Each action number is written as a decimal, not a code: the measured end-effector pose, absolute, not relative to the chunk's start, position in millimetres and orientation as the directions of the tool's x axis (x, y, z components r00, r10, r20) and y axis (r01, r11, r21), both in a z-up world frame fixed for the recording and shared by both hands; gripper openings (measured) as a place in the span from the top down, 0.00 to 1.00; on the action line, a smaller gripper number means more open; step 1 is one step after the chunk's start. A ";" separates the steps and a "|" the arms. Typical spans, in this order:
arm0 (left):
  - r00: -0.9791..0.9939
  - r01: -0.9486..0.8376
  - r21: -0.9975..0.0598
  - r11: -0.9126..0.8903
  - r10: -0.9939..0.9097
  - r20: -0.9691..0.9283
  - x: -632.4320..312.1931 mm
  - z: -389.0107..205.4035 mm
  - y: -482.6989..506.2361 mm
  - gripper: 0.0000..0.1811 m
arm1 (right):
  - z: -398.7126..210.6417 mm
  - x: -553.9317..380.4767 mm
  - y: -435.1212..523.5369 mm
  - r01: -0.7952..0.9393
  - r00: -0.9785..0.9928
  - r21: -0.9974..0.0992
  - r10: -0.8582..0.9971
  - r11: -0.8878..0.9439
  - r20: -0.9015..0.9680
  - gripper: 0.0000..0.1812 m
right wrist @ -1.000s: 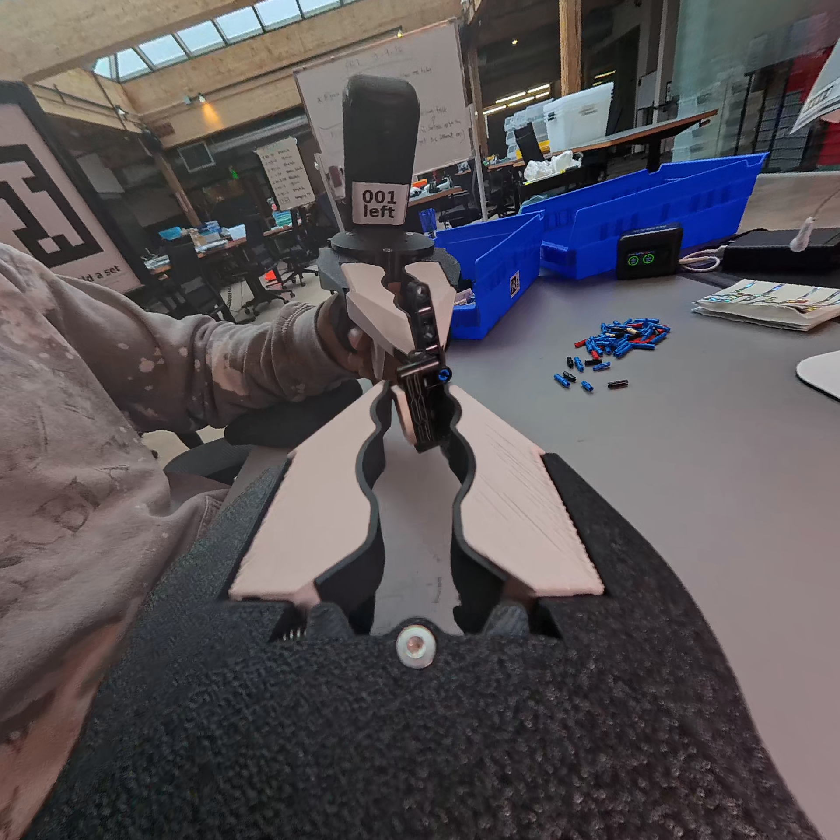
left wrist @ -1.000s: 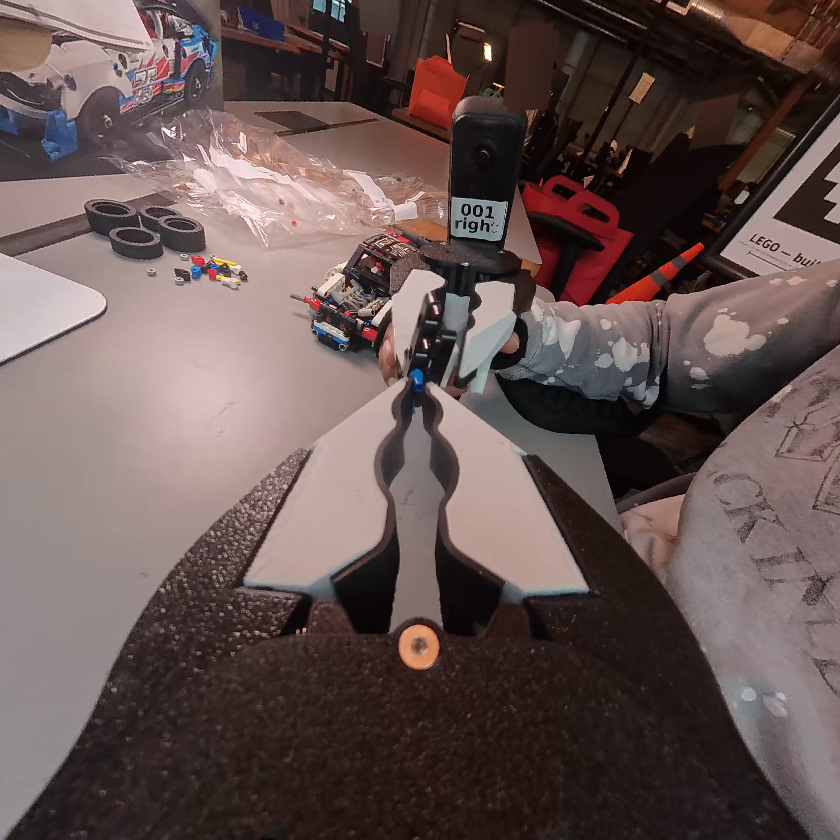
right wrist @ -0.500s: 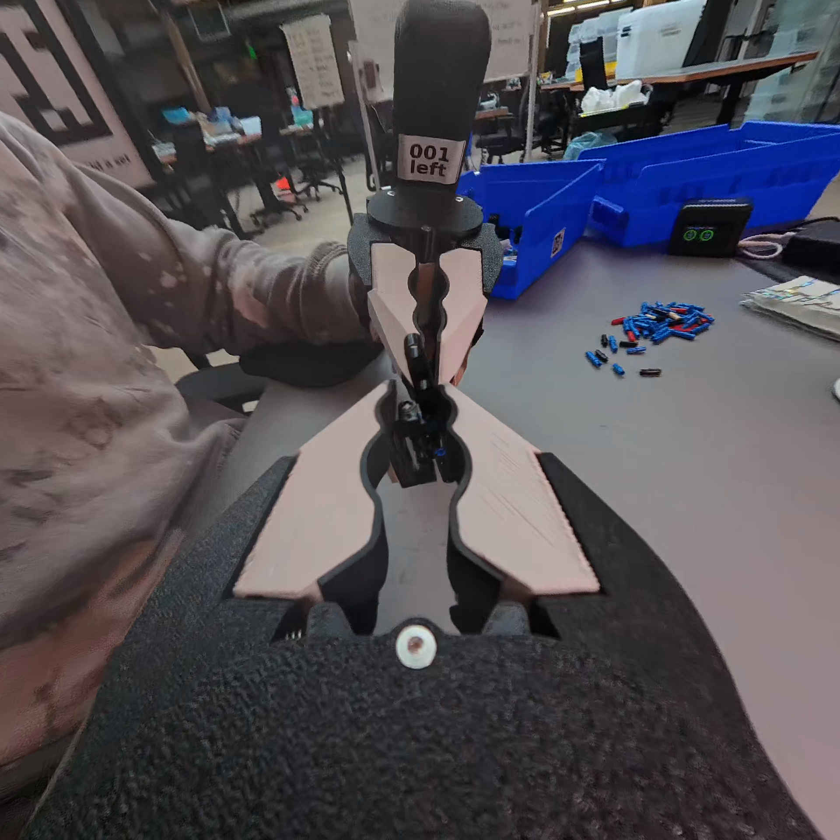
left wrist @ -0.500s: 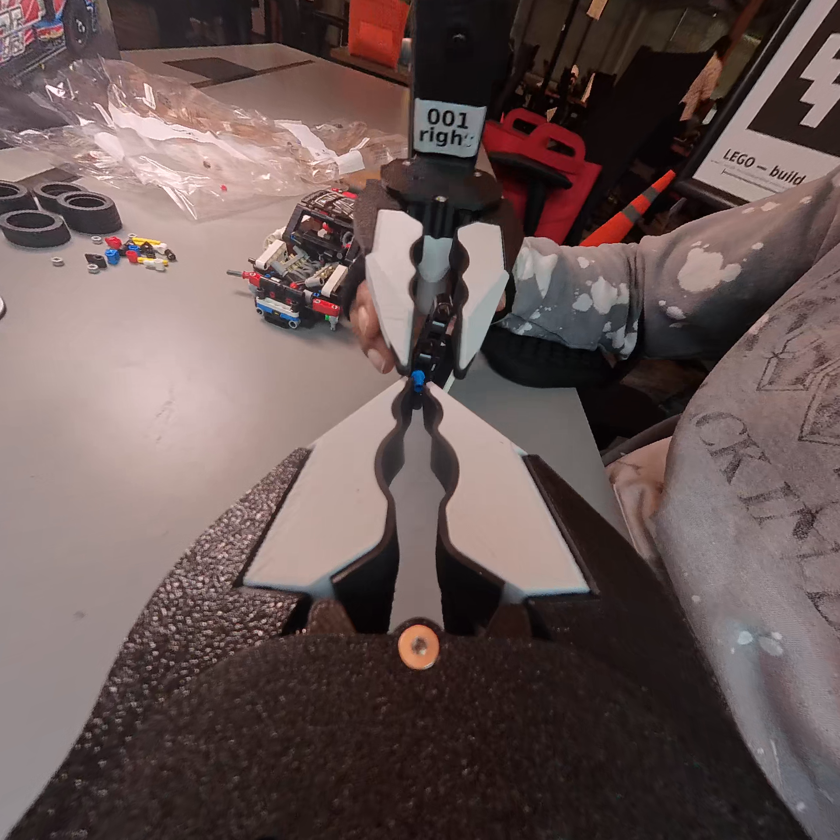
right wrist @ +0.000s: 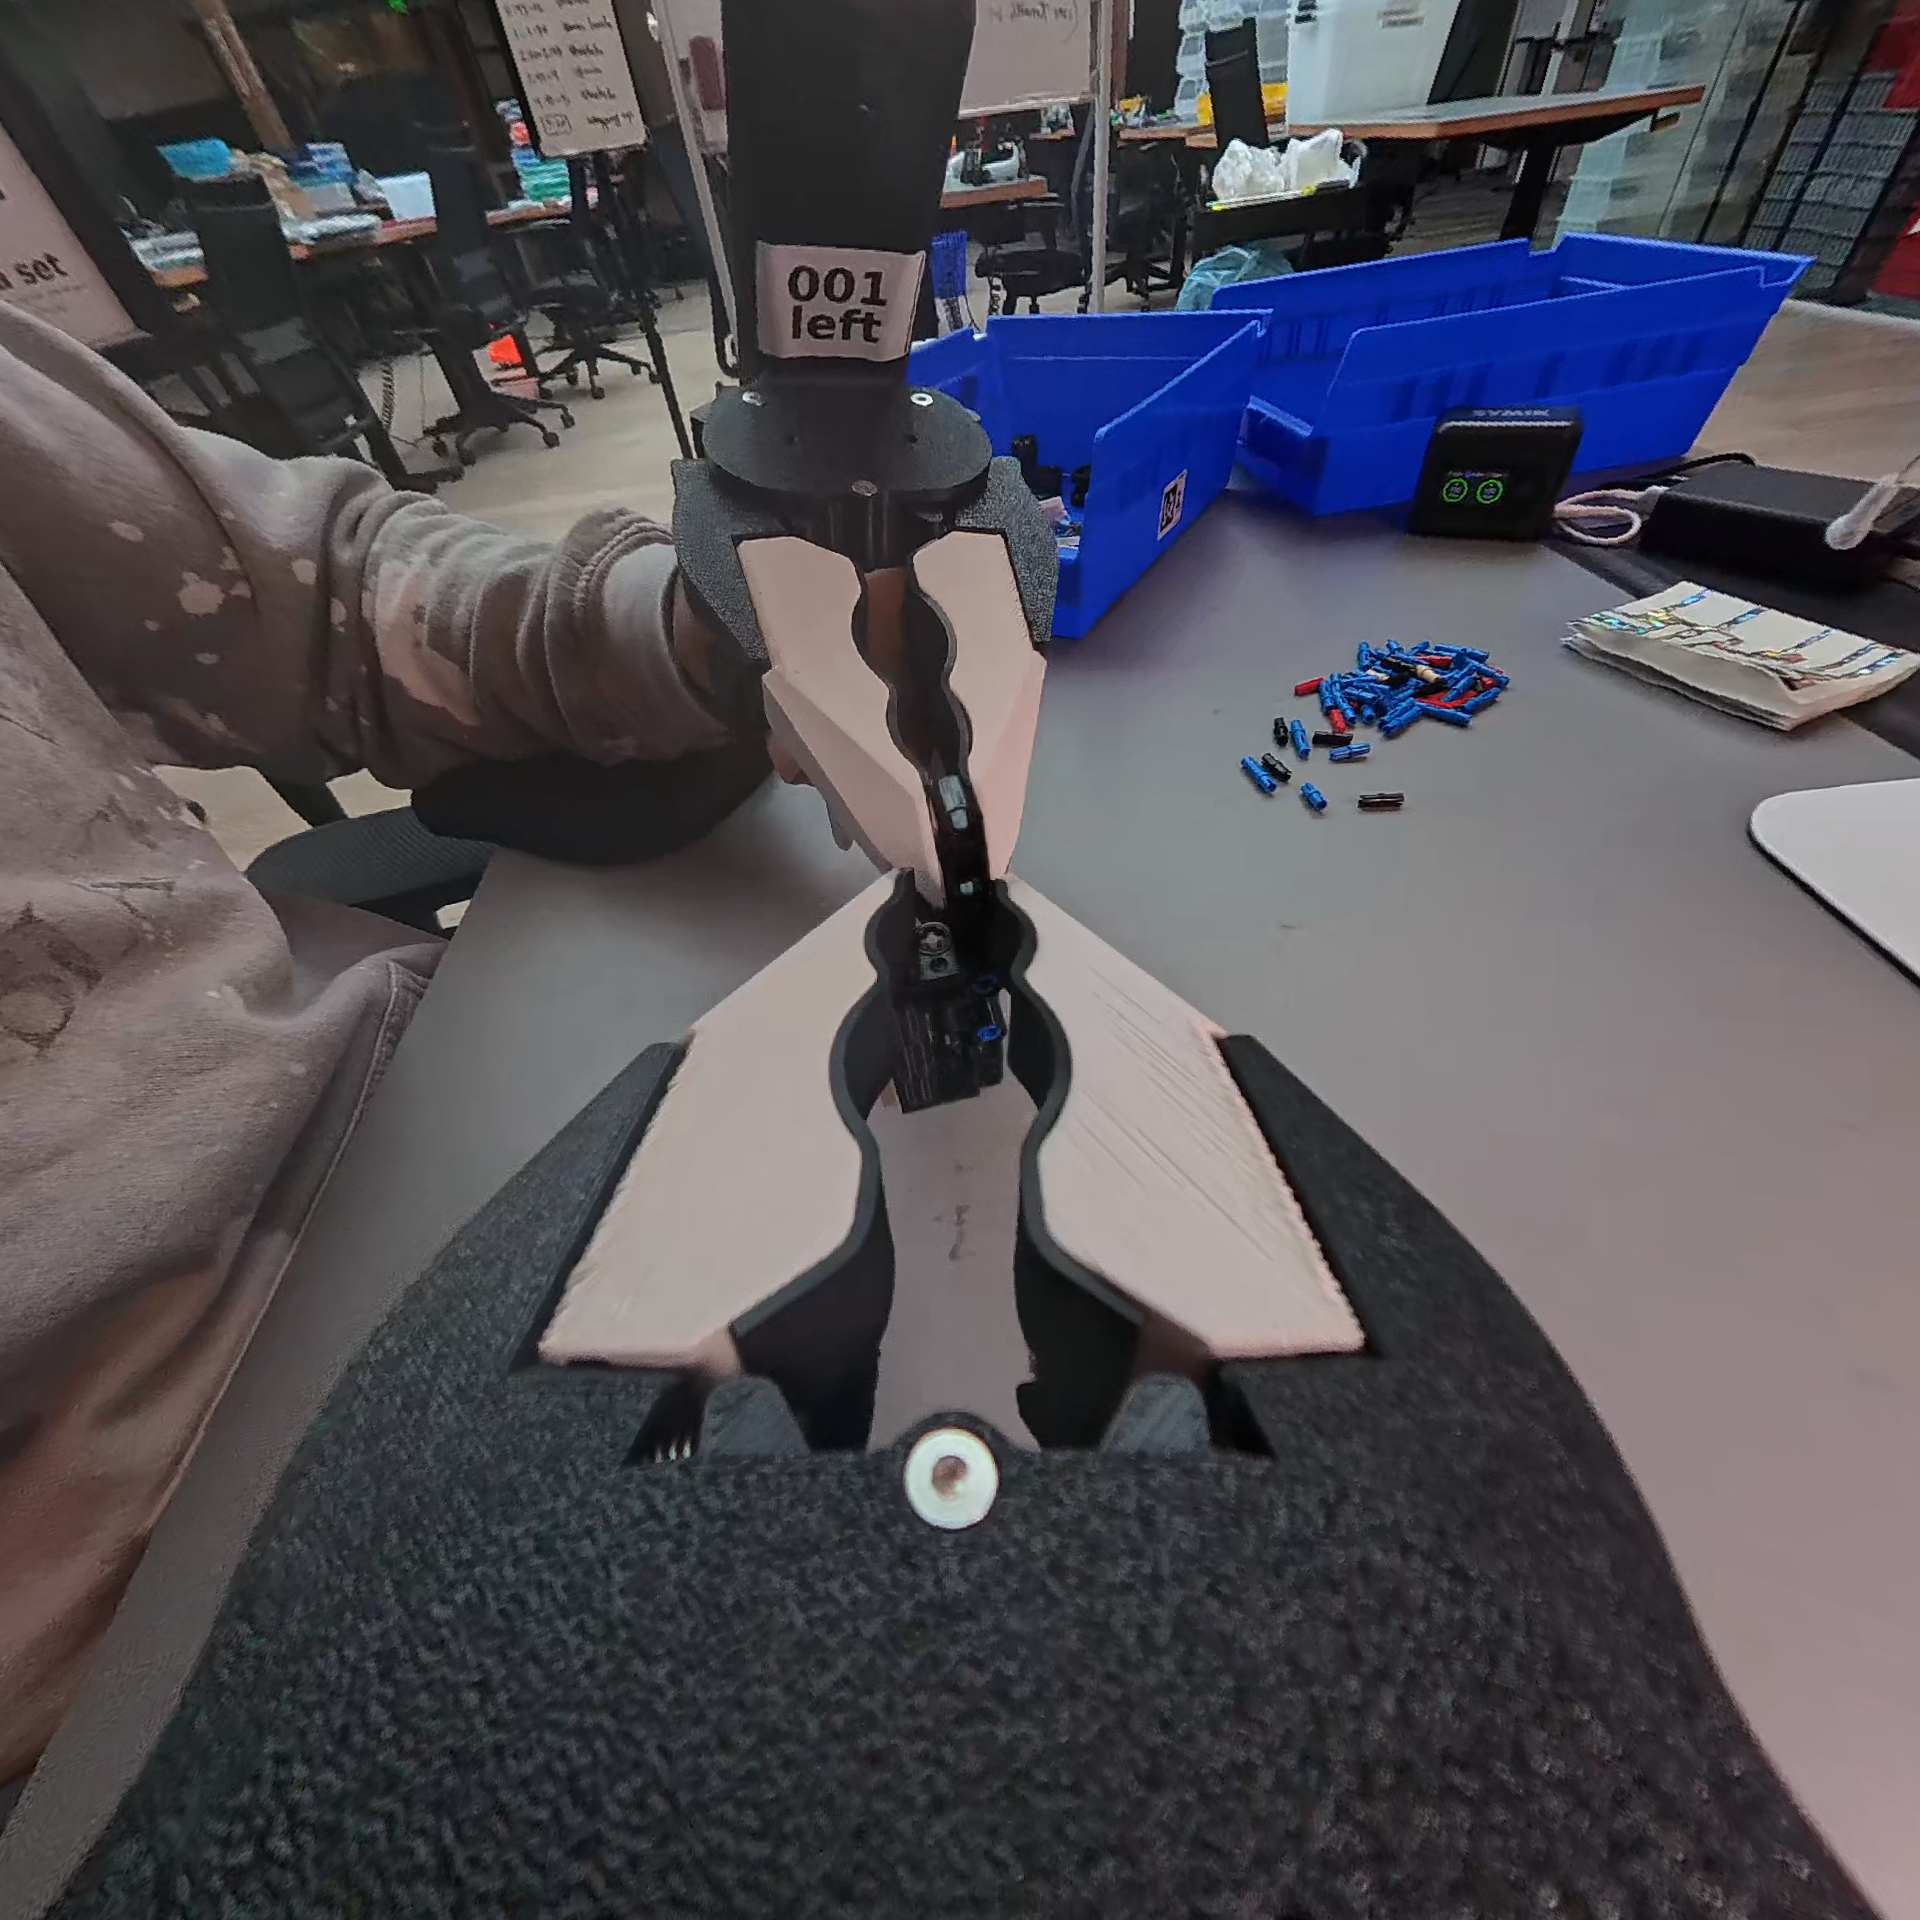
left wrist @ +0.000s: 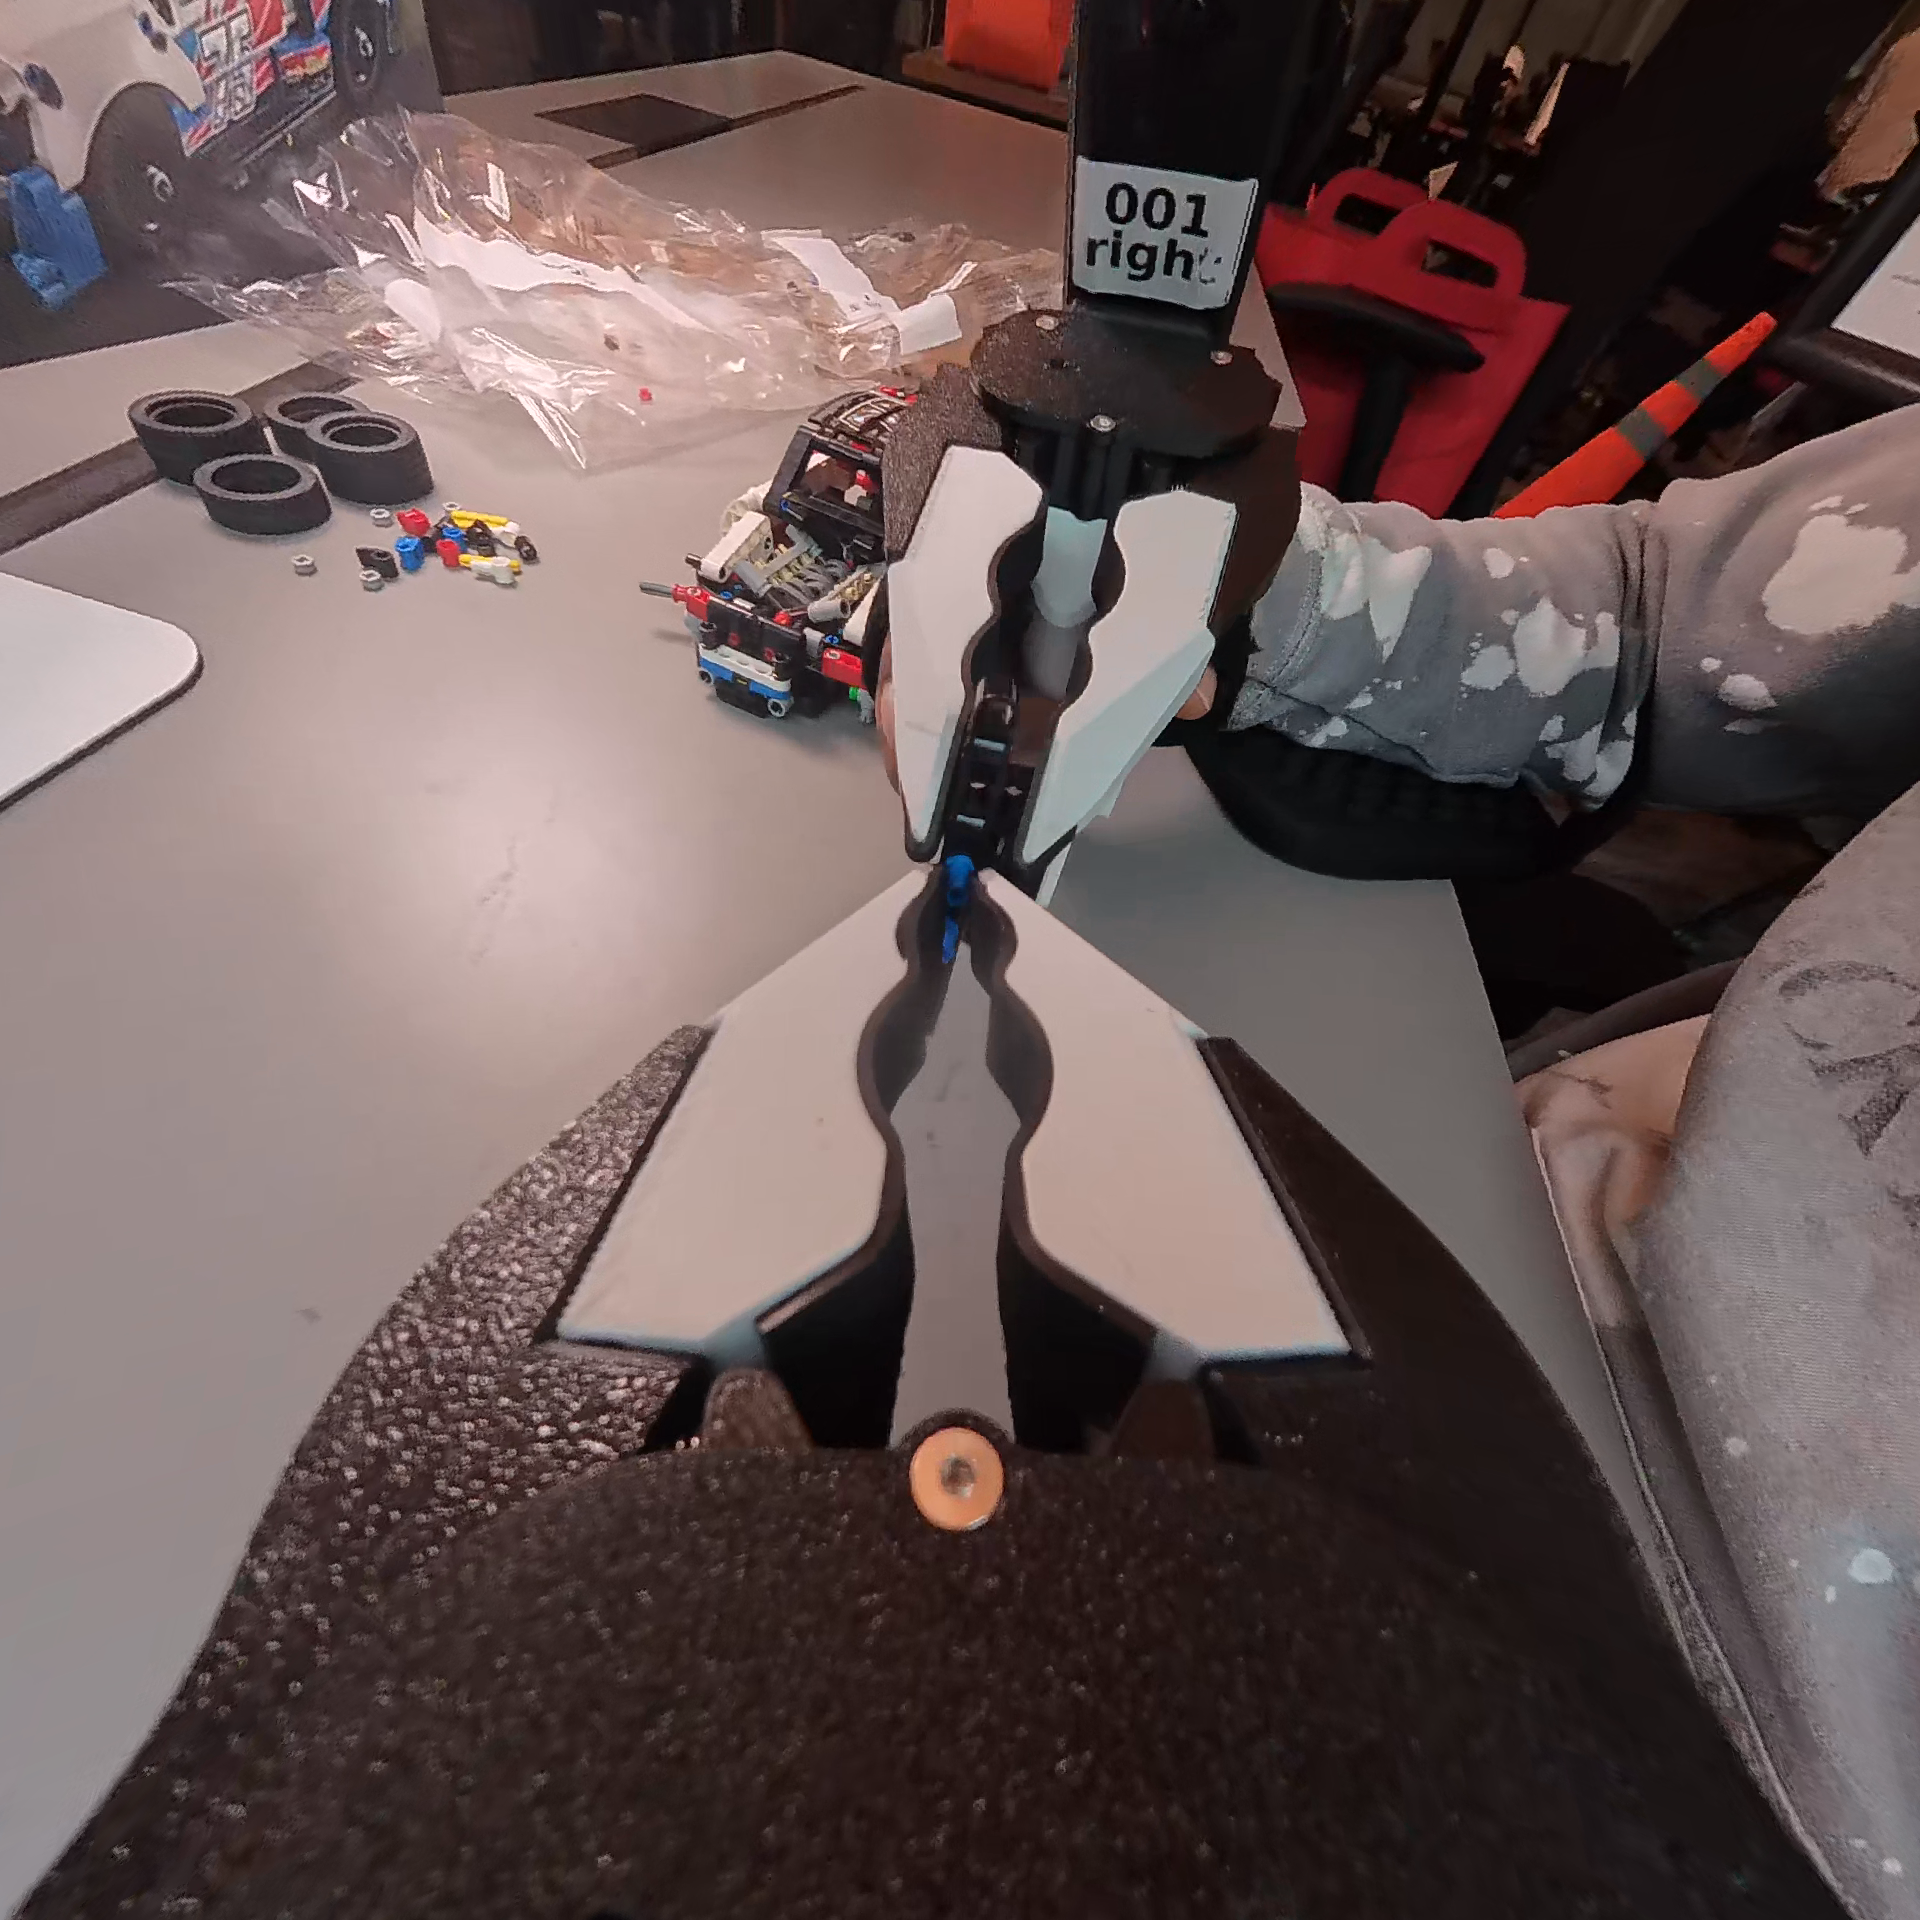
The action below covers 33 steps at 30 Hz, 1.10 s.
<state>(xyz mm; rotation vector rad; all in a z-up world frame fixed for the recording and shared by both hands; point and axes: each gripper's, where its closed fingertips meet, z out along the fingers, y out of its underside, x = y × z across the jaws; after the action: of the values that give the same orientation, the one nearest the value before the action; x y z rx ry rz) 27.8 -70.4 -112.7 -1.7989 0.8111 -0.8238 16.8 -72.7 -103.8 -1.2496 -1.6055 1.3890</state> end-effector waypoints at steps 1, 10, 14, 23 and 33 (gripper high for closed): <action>0.555 -0.151 -0.934 -0.324 -0.809 0.190 26.6 -111.0 -69.0 0.99 | -103.1 16.9 -70.6 0.232 -0.322 -0.972 0.939 -0.049 -0.124 0.93; 0.543 -0.084 -0.938 -0.335 -0.805 0.239 25.3 -99.3 -70.0 1.00 | -98.9 18.6 -68.6 0.221 -0.375 -0.961 0.895 -0.166 -0.241 0.94; 0.554 -0.089 -0.942 -0.323 -0.802 0.223 24.3 -97.5 -69.6 1.00 | -101.9 17.9 -66.6 0.236 -0.342 -0.963 0.917 -0.126 -0.204 0.94; 0.573 -0.150 -0.940 -0.307 -0.802 0.171 24.5 -104.1 -68.6 1.00 | -110.4 19.8 -63.3 0.276 -0.307 -0.961 0.948 0.005 -0.083 0.94; 0.603 -0.214 -0.960 -0.180 -0.798 0.016 11.2 -89.8 -67.3 0.95 | -89.7 2.7 -51.0 0.240 -0.242 -0.971 0.969 0.005 -0.055 0.94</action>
<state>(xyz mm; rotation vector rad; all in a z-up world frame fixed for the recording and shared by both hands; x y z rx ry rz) 11.2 -67.3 -89.8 -1.7108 0.8391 -0.6506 2.7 -51.0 -89.7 -1.2781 -1.5656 1.2887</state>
